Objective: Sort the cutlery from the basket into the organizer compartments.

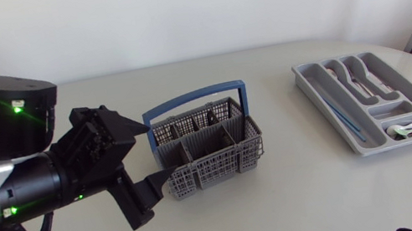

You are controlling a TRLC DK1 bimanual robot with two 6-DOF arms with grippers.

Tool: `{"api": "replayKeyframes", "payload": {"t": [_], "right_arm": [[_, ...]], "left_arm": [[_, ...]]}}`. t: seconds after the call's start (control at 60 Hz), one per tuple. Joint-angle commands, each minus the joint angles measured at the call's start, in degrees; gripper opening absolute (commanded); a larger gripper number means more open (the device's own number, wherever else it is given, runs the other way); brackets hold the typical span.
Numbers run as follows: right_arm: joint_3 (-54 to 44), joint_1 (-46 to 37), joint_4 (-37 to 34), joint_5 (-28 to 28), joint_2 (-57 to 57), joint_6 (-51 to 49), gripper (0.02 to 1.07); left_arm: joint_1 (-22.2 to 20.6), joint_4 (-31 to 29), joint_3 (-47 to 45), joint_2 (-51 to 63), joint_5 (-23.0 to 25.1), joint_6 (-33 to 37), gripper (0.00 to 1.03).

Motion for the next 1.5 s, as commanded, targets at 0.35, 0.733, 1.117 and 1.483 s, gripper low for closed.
{"api": "replayKeyframes", "payload": {"t": [0.35,0.733,1.117,1.483], "right_arm": [[6.58,19.61,-17.62,-1.81,-9.94,28.53,0.93],[8.33,46.85,-9.89,6.45,2.02,47.60,0.87],[14.93,55.46,-6.99,6.98,14.76,53.05,0.25],[16.07,61.35,-7.78,8.03,15.90,55.25,0.16]], "left_arm": [[15.01,-0.91,-2.62,2.07,6.87,-0.15,0.95],[22.74,-2.32,-2.09,14.73,14.17,0.02,0.81],[21.07,-2.15,3.44,26.77,18.30,-0.06,0.23],[21.51,2.16,11.62,34.77,18.74,-0.15,0.20]]}}
